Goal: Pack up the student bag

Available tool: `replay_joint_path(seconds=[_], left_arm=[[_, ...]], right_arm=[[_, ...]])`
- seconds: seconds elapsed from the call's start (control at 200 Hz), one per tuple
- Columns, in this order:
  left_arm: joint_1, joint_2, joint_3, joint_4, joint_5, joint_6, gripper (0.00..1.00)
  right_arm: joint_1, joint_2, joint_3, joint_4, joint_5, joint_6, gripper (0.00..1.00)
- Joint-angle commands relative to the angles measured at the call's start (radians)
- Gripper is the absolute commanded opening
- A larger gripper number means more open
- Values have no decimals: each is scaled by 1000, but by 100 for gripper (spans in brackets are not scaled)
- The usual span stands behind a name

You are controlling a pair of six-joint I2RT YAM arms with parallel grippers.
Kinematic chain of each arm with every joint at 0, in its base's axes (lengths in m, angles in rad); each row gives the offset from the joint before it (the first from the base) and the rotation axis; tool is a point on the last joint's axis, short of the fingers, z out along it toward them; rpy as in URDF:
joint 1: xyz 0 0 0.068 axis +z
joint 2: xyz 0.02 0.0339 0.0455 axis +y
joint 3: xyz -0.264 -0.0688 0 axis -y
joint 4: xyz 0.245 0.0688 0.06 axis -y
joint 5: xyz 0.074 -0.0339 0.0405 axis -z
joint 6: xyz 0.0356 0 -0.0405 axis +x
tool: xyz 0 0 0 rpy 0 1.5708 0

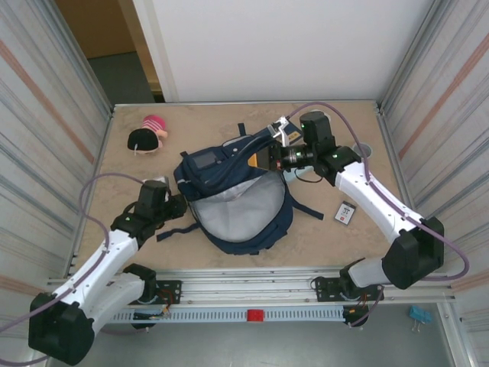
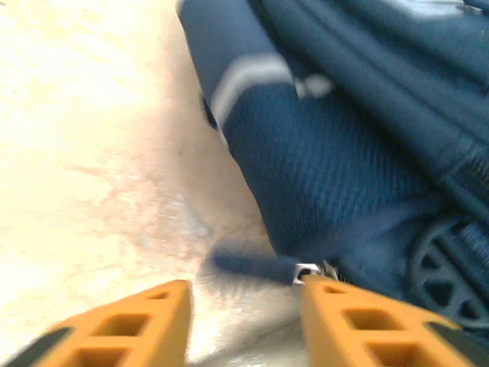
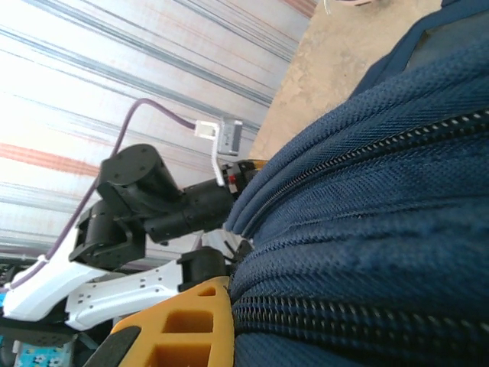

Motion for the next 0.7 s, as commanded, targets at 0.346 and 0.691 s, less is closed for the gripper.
replay_joint_path(seconds=[0.346, 0.691], left_arm=[[6, -138, 272, -188, -258, 81, 66], [87, -76, 339, -162, -216, 134, 67]], right_arm=[[251, 144, 17, 423, 182, 149, 1], [388, 407, 129, 666, 194, 338, 0]])
